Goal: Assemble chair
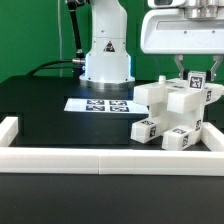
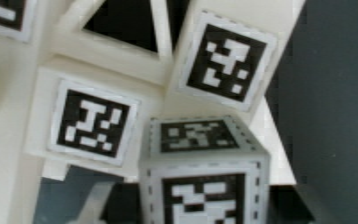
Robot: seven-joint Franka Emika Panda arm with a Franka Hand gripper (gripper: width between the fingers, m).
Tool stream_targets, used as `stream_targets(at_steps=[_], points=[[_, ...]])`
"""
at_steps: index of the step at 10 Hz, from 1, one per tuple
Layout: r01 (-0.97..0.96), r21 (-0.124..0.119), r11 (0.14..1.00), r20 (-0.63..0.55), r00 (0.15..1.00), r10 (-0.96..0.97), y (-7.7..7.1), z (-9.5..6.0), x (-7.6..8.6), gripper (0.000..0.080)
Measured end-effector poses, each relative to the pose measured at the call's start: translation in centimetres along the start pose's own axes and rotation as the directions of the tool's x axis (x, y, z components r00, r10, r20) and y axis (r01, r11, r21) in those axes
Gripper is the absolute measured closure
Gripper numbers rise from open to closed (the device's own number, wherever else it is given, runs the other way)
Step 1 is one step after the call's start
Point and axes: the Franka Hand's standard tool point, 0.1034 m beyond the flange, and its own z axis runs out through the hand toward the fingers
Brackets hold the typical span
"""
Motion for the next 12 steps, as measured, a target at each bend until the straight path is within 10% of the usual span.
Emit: stream_targets(at_steps=[12], points=[[-0.709, 0.010, 0.705, 0.007, 0.706, 0.709, -0.29, 0.00, -0.06, 0.0509]])
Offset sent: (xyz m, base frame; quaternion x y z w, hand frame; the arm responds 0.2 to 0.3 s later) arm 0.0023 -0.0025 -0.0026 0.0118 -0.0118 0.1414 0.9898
